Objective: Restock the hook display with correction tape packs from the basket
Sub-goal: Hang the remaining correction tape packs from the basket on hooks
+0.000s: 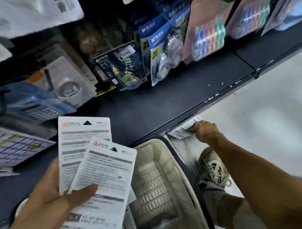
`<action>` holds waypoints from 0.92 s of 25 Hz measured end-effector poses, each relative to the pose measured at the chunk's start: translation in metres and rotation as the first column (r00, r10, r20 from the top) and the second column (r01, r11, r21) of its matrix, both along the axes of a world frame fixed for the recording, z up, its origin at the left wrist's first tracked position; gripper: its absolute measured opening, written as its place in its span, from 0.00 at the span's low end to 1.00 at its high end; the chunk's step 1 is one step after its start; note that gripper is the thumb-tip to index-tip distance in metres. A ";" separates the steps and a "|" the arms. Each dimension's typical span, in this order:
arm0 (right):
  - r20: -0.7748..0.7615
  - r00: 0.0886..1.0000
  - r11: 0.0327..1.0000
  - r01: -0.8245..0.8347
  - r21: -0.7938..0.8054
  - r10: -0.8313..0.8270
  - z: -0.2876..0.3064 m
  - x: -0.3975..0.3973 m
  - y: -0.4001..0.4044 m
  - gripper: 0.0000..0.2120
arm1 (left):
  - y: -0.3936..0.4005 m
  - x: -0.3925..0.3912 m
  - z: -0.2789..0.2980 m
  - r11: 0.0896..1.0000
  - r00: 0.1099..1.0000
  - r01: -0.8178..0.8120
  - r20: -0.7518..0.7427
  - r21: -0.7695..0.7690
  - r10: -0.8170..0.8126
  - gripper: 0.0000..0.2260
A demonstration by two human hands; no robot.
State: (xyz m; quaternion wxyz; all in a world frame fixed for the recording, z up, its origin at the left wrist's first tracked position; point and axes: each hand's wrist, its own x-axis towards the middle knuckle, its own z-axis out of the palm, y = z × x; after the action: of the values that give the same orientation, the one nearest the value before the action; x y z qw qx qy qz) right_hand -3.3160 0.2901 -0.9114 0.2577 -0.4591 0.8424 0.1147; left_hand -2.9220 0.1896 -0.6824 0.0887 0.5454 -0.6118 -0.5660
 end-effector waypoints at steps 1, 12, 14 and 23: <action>0.004 1.000 1.000 0.016 -0.013 -0.016 0.015 -0.008 -0.003 0.18 | 0.002 -0.003 0.005 0.999 1.000 0.019 0.006 -0.031 -0.019 0.44; 0.531 0.797 0.956 -0.266 -0.123 0.289 0.388 0.025 -0.001 0.07 | 0.053 -0.015 0.106 0.996 0.954 -0.044 -0.301 -0.078 0.019 0.28; 0.606 0.689 0.915 -0.340 -0.215 0.398 0.423 0.083 0.008 0.02 | 0.060 -0.014 0.124 0.995 0.909 -0.095 -0.408 -0.013 0.081 0.26; 0.325 0.744 0.733 -0.311 -0.605 0.584 0.466 0.200 -0.015 0.05 | 0.071 -0.001 0.147 0.915 0.721 0.095 -0.661 0.392 0.208 0.22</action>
State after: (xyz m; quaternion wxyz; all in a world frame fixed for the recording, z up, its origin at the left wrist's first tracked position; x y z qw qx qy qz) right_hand -3.1164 0.2753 -0.4450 0.2950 -0.7196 0.6038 -0.1749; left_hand -2.9230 0.2605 -0.5350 0.2147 0.3201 -0.3882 -0.8371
